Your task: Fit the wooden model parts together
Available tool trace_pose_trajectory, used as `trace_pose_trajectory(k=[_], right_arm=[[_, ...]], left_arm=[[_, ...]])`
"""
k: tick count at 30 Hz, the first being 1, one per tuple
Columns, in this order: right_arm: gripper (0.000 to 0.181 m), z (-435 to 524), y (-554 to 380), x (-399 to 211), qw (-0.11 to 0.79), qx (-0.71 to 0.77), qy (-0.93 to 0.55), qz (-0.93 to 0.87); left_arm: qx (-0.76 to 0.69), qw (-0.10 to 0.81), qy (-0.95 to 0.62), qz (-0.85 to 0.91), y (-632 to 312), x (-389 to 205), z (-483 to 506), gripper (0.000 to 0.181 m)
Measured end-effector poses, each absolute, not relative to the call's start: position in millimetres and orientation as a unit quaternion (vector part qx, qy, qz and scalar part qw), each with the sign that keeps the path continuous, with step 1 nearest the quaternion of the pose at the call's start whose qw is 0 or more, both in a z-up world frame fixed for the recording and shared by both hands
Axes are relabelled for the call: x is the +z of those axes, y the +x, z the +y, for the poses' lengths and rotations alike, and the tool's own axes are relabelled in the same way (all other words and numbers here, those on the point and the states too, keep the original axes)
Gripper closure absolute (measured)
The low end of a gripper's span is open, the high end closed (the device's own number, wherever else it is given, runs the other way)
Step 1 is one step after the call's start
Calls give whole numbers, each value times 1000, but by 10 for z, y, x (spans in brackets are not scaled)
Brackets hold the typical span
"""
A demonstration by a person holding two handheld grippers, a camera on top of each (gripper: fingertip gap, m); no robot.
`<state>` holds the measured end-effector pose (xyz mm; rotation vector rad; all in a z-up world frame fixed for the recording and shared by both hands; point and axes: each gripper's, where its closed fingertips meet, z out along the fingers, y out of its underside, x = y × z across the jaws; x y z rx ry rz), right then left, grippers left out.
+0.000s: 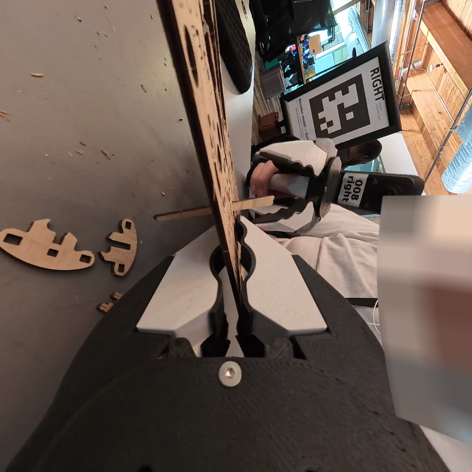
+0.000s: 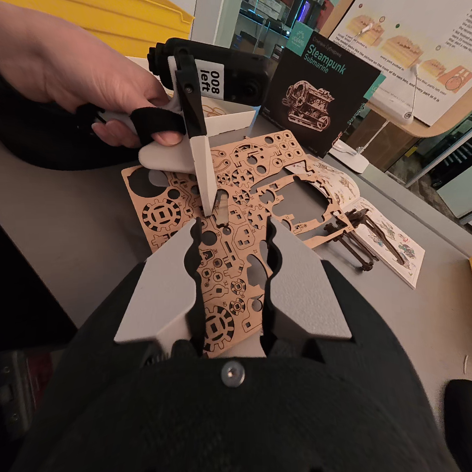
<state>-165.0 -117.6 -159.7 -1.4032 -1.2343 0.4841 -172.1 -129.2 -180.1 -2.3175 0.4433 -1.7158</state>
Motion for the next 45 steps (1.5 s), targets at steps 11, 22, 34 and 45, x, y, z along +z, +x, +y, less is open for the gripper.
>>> trace_pose_trajectory(k=[11, 22, 34, 45], right_arm=[[125, -1110, -1698, -1626, 555, 208, -617, -517], [145, -1159, -1799, -1674, 540, 214, -617, -531], [159, -1226, -1837, -1677, 528, 220, -593, -567], [163, -1146, -1799, -1630, 541, 209, -596, -555]], left_arm=[[-583, 115, -790, 152, -1723, -1798, -1289, 180], [-584, 114, -790, 151, -1725, -1801, -1286, 180], [-585, 110, -789, 153, -1726, -1800, -1295, 180], [-583, 110, -790, 155, -1720, -1802, -1301, 180]])
